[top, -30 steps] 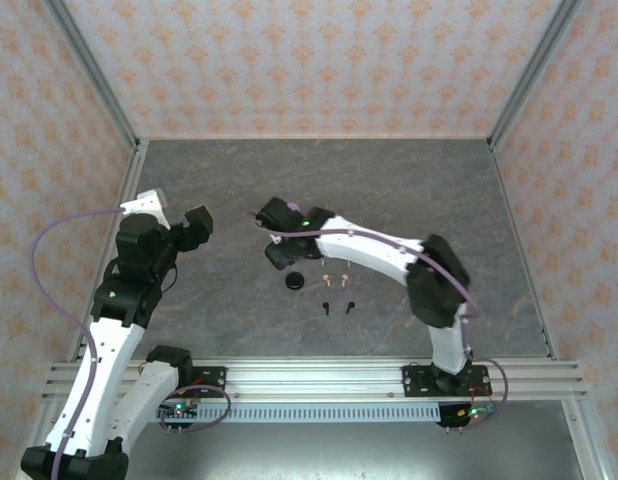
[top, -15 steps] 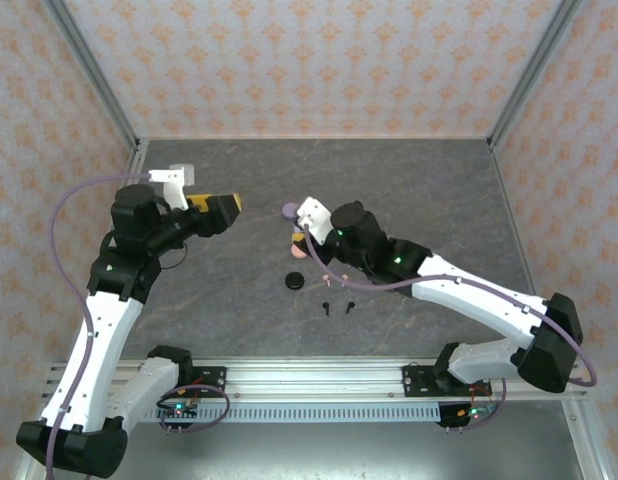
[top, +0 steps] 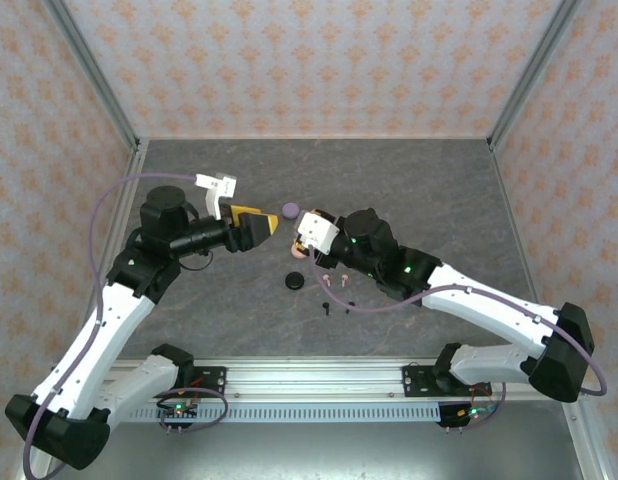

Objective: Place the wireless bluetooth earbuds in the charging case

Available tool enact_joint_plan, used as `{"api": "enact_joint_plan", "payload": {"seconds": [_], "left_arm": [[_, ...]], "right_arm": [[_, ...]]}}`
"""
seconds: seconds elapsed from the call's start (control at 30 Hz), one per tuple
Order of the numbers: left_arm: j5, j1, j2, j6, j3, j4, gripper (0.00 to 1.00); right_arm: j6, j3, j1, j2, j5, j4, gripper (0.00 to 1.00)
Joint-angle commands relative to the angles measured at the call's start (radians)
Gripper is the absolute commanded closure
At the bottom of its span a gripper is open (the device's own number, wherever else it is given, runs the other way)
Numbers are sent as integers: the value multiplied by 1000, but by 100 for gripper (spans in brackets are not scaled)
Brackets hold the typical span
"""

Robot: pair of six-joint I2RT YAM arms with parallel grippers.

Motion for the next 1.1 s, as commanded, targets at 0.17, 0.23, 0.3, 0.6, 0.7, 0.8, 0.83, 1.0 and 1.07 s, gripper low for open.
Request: {"api": "enact_joint_plan", "payload": {"seconds": [0.17, 0.23, 0.3, 0.6, 0.7, 0.8, 0.83, 1.0, 1.07], "left_arm": [[29, -84, 87, -39, -12, 107, 32], [31, -97, 107, -39, -9, 111, 34], [36, -110, 125, -38, -6, 113, 37], [47, -142, 183, -18, 6, 89, 49], [59, -145, 191, 3, 12, 60, 54], [82, -145, 197, 16, 11, 49, 58], [91, -145, 199, 22, 11, 45, 58], [137, -146, 215, 85, 23, -12, 65], [154, -146, 221, 112, 28, -39, 68]], "right_arm": [[-19, 9, -5, -27, -46, 18, 65], [-19, 14, -4, -24, -48, 12, 65], [-21, 16, -4, -24, -47, 7, 65], [-21, 14, -4, -24, -46, 4, 65], [-21, 12, -4, -26, -43, 9, 65], [-28, 12, -4, -27, -42, 12, 65], [-30, 11, -4, -26, -43, 14, 65], [-38, 12, -4, -26, -39, 18, 64], [-41, 12, -4, -27, -34, 19, 64]]}}
